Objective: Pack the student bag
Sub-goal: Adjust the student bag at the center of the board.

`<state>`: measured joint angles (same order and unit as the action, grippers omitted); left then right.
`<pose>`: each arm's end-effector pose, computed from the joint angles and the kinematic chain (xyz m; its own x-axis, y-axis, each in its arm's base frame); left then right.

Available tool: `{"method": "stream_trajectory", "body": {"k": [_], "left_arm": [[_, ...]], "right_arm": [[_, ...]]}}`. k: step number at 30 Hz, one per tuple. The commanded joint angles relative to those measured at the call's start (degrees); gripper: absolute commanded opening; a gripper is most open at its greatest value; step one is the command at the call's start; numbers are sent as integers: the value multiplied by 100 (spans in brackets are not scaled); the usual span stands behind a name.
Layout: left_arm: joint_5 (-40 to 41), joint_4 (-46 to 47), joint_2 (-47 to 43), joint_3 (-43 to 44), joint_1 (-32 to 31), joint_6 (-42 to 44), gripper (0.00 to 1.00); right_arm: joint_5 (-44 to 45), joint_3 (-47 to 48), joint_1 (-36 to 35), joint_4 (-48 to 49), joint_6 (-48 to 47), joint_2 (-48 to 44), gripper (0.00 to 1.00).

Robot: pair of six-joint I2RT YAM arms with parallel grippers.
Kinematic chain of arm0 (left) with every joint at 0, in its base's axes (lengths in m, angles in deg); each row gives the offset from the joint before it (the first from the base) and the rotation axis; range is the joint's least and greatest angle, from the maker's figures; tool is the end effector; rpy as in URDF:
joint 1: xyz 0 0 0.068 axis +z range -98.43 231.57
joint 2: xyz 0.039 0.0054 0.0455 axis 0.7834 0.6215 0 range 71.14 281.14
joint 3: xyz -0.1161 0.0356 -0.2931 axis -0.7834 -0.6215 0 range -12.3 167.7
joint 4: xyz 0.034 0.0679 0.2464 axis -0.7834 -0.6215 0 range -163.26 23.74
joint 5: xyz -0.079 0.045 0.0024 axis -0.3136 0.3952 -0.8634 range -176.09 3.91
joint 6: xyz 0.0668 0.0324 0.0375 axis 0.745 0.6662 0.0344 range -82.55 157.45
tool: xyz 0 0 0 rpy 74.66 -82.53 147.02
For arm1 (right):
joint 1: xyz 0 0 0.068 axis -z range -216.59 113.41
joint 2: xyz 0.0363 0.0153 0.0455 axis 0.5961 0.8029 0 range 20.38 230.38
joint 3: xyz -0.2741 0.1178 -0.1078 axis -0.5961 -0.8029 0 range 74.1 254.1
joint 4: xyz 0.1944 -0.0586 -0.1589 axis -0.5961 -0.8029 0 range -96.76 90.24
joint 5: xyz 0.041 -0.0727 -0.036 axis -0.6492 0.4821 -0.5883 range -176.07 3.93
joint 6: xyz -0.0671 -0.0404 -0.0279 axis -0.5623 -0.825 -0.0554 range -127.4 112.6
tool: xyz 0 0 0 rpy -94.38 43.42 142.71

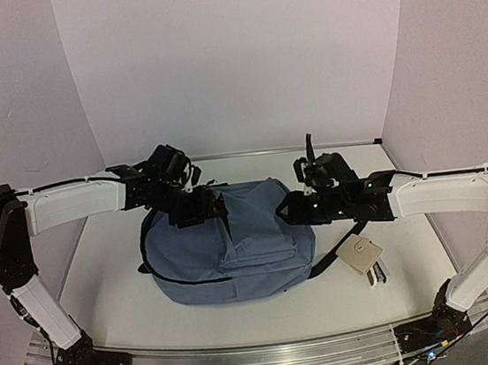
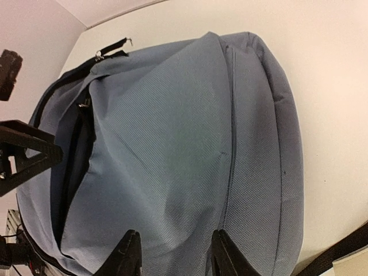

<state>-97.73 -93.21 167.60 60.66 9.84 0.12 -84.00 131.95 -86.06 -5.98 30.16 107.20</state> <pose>0.2829 -0.2721 0.2682 -0.9110 0.0169 -0.4120 0.2458 0.8244 -0.5098 0.2376 0.2740 0.2739 -0.7482 0.0625 -0.6605 -0.3585 0.7996 0.4818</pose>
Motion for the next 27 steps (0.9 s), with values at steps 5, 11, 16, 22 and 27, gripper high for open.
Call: {"method": "stream_trajectory", "body": {"k": [5, 11, 16, 22, 27], "left_arm": [[173, 354, -449, -534, -10, -251, 35], [142, 528, -476, -792, -12, -309, 20], [82, 818, -570, -1019, -10, -337, 11], [46, 1060, -690, -1217, -9, -353, 0], [4, 1190, -741, -1301, -10, -360, 0]], "right_arm": [[818, 570, -492, -208, -283, -79, 48], [1301, 1319, -933, -747, -326, 619, 52], [1607, 1932, -1252, -1098, -280, 1231, 59], [1958, 2740, -1530, -1628, -291, 2022, 69], [2133, 3258, -1667, -2037, -321, 2517, 77]]}}
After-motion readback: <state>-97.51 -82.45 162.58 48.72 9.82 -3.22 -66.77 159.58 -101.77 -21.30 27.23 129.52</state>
